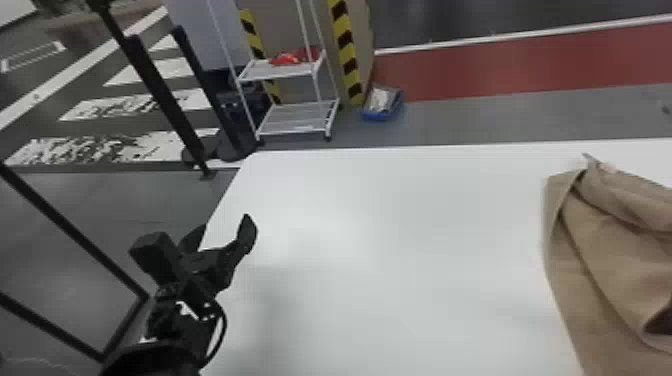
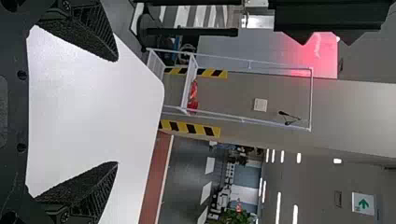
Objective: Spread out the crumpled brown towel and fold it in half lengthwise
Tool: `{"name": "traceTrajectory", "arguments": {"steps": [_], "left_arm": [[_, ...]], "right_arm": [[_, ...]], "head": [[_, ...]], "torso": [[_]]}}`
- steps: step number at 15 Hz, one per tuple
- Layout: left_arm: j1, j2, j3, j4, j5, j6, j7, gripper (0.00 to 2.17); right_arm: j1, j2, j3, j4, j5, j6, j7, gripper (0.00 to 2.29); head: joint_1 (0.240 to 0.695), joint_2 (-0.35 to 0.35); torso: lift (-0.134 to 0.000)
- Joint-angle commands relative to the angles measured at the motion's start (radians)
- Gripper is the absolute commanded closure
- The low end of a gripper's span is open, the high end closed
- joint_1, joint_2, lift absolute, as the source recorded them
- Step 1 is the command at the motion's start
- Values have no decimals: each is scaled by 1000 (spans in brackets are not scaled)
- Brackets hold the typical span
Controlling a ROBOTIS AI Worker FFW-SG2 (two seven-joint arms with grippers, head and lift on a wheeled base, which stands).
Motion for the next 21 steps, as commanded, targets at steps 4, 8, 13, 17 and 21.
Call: {"name": "traceTrajectory", "arguments": {"steps": [4, 8, 13, 17, 21], "left_arm": [[-5, 0, -6, 4, 0, 0, 0, 90], [-2, 2, -4, 3, 0, 3, 0, 90], [0, 2, -6, 4, 0, 3, 0, 90], [-3, 2, -7, 6, 0, 3, 0, 90], [-2, 2, -9, 4, 0, 3, 0, 90]], "right_arm": [[0, 0, 14, 48, 2, 9, 11, 252], [-22, 5, 35, 100, 0, 15, 11, 485], [-52, 8, 38, 80, -128, 43, 11, 1571], [-124, 89, 14, 70, -328, 70, 11, 1875], [-276, 288, 120, 214, -337, -9, 11, 1875]], "head": [[695, 348], [695, 345], [695, 350], [695, 350], [695, 350]], "torso": [[-125], [-125], [-125], [-125], [-125]]}}
